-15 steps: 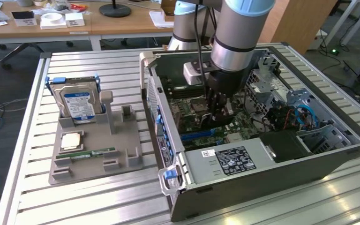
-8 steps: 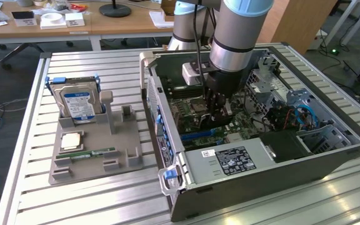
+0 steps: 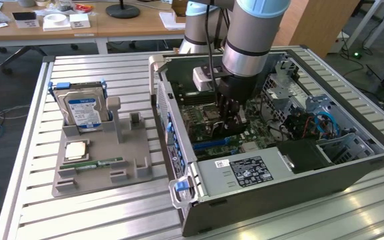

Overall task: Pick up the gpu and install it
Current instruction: 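Insert the gpu into the slot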

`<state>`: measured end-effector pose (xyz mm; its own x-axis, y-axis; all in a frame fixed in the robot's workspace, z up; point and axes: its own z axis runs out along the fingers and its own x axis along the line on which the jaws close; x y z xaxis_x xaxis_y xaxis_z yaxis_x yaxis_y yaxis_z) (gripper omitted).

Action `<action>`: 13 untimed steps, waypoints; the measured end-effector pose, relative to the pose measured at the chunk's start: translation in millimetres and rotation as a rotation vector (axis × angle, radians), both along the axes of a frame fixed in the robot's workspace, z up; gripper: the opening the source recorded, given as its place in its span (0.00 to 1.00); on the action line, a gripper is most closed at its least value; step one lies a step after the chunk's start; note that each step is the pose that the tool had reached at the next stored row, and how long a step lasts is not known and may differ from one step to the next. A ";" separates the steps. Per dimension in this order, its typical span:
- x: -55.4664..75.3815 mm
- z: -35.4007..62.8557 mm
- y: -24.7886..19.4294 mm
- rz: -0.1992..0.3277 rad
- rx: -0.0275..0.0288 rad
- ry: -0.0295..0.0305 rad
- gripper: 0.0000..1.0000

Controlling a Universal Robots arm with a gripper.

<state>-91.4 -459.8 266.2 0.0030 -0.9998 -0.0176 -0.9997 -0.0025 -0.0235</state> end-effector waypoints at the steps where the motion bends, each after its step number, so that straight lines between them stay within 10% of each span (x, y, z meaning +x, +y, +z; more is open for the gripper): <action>1: -0.1 -0.6 0.0 0.000 0.0001 -0.0001 0.26; 13: -2.2 -3.0 0.1 0.000 0.0000 -0.0001 0.26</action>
